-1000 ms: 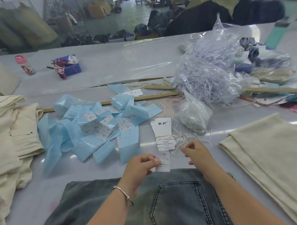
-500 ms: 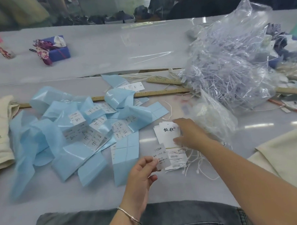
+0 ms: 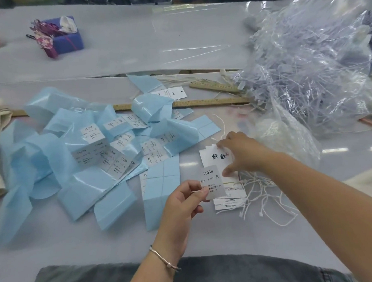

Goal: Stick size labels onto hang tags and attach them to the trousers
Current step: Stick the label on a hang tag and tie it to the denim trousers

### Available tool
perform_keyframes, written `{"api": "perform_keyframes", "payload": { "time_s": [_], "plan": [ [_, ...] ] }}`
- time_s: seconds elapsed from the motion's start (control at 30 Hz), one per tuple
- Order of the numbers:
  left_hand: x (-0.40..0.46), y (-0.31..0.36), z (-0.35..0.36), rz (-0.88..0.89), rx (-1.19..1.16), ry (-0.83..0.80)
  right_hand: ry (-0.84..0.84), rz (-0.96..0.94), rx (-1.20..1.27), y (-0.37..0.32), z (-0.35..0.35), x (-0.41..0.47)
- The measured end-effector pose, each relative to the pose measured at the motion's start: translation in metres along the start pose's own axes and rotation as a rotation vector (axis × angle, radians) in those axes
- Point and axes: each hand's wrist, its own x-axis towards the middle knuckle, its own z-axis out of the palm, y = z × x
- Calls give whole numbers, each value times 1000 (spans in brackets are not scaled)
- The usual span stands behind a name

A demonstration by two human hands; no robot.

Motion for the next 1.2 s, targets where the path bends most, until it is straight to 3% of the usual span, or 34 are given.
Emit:
{"api": "perform_keyframes", "payload": {
  "time_s": [0.3,0.4,0.57,0.63,0.7,0.83,0.9,1.03,1.2],
  "plan": [
    [-8,4,0,15,1,13,200,-6,17,-11,3,-17],
    [-12,10,1,48,4,45,352,113,355,-15,4,-22],
    [-21,22,-2,117,69,92,747,99,1327,-28,-30,-48],
    [-27,27,-1,165,106,116,884,46,1468,-33,-45,-63],
    [-35,34,3,222,130,160,968,36,1411,-36,-52,-82],
    [-62,49,11,306,146,174,850,95,1206,-42,-43,-126],
    [-79,55,17,341,134,172,713,167,1286,-49,-33,-150],
    [-116,59,38,383,135,152,280,242,1547,-57,-11,-199],
    [-149,55,67,297,306,145,153,131,1593,-78,7,-256]
  ]
}}
